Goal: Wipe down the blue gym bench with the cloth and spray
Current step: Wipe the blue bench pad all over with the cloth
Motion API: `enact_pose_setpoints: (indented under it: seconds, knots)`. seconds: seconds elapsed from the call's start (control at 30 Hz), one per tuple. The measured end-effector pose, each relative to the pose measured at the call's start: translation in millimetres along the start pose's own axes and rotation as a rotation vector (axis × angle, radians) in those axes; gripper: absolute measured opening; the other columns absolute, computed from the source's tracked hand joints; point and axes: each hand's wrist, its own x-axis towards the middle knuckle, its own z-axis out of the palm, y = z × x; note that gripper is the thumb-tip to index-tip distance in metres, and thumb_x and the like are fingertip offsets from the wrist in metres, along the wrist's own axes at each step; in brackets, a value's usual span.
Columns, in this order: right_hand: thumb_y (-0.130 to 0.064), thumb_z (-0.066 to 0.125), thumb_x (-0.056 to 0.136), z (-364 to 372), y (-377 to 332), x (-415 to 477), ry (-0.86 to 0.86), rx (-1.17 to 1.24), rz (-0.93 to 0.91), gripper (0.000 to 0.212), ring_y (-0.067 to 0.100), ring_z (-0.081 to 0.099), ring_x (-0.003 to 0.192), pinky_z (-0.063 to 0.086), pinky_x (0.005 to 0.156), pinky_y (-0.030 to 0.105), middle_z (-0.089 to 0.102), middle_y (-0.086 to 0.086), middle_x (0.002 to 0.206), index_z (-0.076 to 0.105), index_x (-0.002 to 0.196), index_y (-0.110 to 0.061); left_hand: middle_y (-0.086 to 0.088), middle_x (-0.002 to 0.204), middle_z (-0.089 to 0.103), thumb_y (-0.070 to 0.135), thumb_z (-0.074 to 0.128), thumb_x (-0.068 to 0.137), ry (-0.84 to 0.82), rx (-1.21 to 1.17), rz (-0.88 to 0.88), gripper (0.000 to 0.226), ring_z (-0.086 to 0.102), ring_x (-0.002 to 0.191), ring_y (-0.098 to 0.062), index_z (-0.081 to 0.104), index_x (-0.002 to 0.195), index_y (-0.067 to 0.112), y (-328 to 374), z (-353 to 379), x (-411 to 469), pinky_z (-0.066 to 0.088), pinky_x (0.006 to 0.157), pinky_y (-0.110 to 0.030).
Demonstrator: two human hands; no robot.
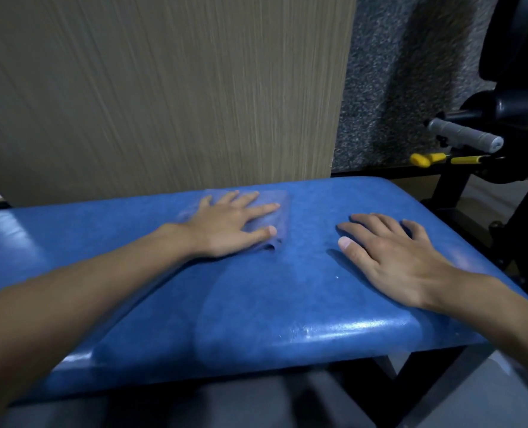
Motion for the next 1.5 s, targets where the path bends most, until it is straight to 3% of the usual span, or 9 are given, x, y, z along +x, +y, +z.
enact_pose_setpoints:
  seconds: [0.17, 0.23, 0.43, 0.73, 0.87, 1.0, 1.17, 1.33, 1.5]
  knots:
    - [-0.067, -0.008, 0.078, -2, 0, 1, 0.008, 0.052, 0.012, 0.080, 0.008, 0.016, 0.143, 0.008, 0.117, 0.047, 0.026, -0.015, 0.153, 0.025, 0.146, -0.039, 0.011, 0.165, -0.010, 0.081, 0.014, 0.079, -0.032, 0.102, 0.436, 0.074, -0.011, 0.152, -0.020, -0.004, 0.147, 0.060, 73, 3, -80, -0.004, 0.118, -0.057]
    - [-0.069, -0.008, 0.076, -7, -2, 1, 0.012, 0.100, 0.024, 0.085, 0.008, 0.017, 0.143, 0.008, 0.117, 0.046, 0.029, -0.015, 0.153, 0.026, 0.148, -0.037, 0.012, 0.165, -0.012, 0.079, 0.020, 0.081, -0.037, 0.079, 0.480, 0.070, -0.014, 0.151, -0.018, -0.005, 0.145, 0.062, 75, 3, -86, -0.005, 0.118, -0.057]
    - [-0.075, -0.017, 0.074, -6, -26, -5, 0.006, 0.036, -0.047, 0.092, 0.007, 0.011, 0.146, 0.006, 0.119, 0.045, 0.021, -0.015, 0.157, 0.020, 0.149, -0.037, 0.014, 0.165, 0.000, 0.085, 0.015, 0.076, 0.012, 0.055, 0.347, 0.072, -0.002, 0.152, -0.016, 0.002, 0.144, 0.065, 29, 4, -33, 0.003, 0.120, -0.053]
    - [-0.074, -0.017, 0.071, 3, -33, -6, -0.055, -0.047, -0.043, 0.090, 0.008, -0.002, 0.148, 0.001, 0.120, 0.043, 0.008, -0.016, 0.160, 0.015, 0.149, -0.042, 0.007, 0.160, 0.027, 0.082, 0.016, 0.079, 0.047, -0.003, -0.167, 0.073, 0.025, 0.147, -0.022, 0.021, 0.147, 0.057, -84, -3, 39, 0.021, 0.114, -0.058]
    - [-0.074, -0.015, 0.072, 4, -34, -8, -0.028, -0.065, -0.022, 0.089, 0.009, 0.003, 0.147, 0.003, 0.119, 0.045, 0.013, -0.016, 0.159, 0.020, 0.147, -0.042, 0.010, 0.165, 0.013, 0.086, 0.004, 0.069, 0.018, -0.014, -0.074, 0.083, 0.011, 0.151, -0.020, 0.015, 0.147, 0.060, -57, 2, 18, 0.013, 0.115, -0.062]
    - [-0.070, -0.003, 0.082, -5, -39, -7, -0.007, -0.009, 0.076, 0.076, 0.011, 0.008, 0.147, 0.005, 0.118, 0.049, 0.018, -0.017, 0.158, 0.026, 0.146, -0.042, 0.013, 0.165, 0.001, 0.085, 0.001, 0.067, -0.009, 0.036, 0.208, 0.081, 0.001, 0.152, -0.018, 0.004, 0.145, 0.064, 1, 1, -36, 0.006, 0.118, -0.057]
    - [-0.075, -0.007, 0.082, -6, -36, -12, 0.059, 0.128, 0.137, 0.082, 0.007, 0.016, 0.145, 0.009, 0.118, 0.046, 0.026, -0.018, 0.156, 0.029, 0.147, -0.040, 0.014, 0.165, -0.007, 0.081, 0.016, 0.079, -0.002, 0.033, 0.517, 0.072, -0.009, 0.152, -0.017, -0.001, 0.146, 0.061, 44, 6, -86, -0.002, 0.118, -0.059]
    - [-0.077, -0.014, 0.073, 6, -31, -13, 0.007, -0.033, 0.112, 0.092, 0.009, 0.007, 0.147, 0.007, 0.118, 0.045, 0.016, -0.017, 0.160, 0.027, 0.147, -0.041, 0.019, 0.164, 0.000, 0.085, 0.016, 0.075, 0.006, -0.006, 0.401, 0.072, -0.003, 0.152, -0.013, 0.004, 0.143, 0.066, 15, 6, -48, 0.002, 0.120, -0.051]
    - [-0.073, -0.008, 0.081, 5, -33, -15, 0.008, -0.011, 0.103, 0.081, 0.009, 0.005, 0.147, 0.004, 0.118, 0.047, 0.015, -0.016, 0.160, 0.026, 0.147, -0.041, 0.014, 0.163, 0.017, 0.095, 0.008, 0.064, 0.070, -0.050, 0.066, 0.085, 0.014, 0.151, -0.014, 0.018, 0.143, 0.065, -59, 2, 20, 0.015, 0.118, -0.054]
